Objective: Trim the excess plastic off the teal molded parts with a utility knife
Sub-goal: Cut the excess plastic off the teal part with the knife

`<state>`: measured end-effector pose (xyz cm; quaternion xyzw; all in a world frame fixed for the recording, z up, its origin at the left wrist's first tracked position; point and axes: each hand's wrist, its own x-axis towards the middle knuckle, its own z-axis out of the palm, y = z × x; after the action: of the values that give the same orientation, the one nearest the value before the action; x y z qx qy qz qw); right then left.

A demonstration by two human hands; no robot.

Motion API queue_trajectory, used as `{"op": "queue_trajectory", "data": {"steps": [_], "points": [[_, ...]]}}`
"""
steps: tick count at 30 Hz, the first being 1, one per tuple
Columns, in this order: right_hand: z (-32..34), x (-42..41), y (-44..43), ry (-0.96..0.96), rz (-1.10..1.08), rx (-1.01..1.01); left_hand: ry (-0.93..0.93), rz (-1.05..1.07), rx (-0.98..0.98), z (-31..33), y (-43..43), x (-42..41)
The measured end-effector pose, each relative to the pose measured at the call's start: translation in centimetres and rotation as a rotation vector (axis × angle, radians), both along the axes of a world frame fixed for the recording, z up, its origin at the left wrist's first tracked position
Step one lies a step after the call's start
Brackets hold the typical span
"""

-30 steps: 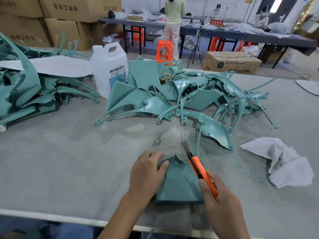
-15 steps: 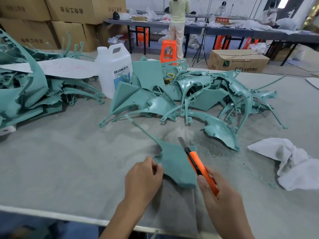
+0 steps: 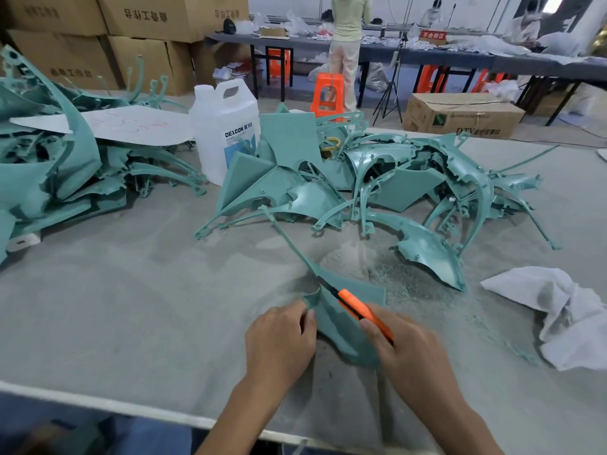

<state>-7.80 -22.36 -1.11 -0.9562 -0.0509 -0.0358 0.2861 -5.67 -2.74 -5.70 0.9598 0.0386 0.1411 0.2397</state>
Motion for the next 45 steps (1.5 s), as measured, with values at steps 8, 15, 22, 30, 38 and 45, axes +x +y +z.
{"op": "queue_trajectory", "data": {"steps": [8, 15, 22, 30, 38, 45], "points": [[0.2, 0.9, -0.9, -0.017, 0.003, -0.043, 0.078, -0.041, 0.015, 0.6, 0.3, 0.0], [0.2, -0.6, -2.9, -0.082, -0.042, 0.082, 0.113, -0.113, 0.139, 2.6, 3.8, -0.5], [0.1, -0.6, -2.4, -0.029, 0.022, 0.047, 0.062, -0.035, 0.014, 2.3, 4.8, -1.1], [0.2, -0.3, -1.8, 0.034, 0.094, -0.023, 0.079, 0.053, -0.004, 0.8, -0.4, -0.6], [1.7, 0.4, -2.8, 0.014, 0.120, -0.152, 0.107, 0.023, 0.027, -1.3, -2.4, -0.7], [1.9, 1.0, -3.4, -0.010, 0.162, -0.101, 0.142, -0.018, -0.022, -0.7, -2.0, -0.8]]}}
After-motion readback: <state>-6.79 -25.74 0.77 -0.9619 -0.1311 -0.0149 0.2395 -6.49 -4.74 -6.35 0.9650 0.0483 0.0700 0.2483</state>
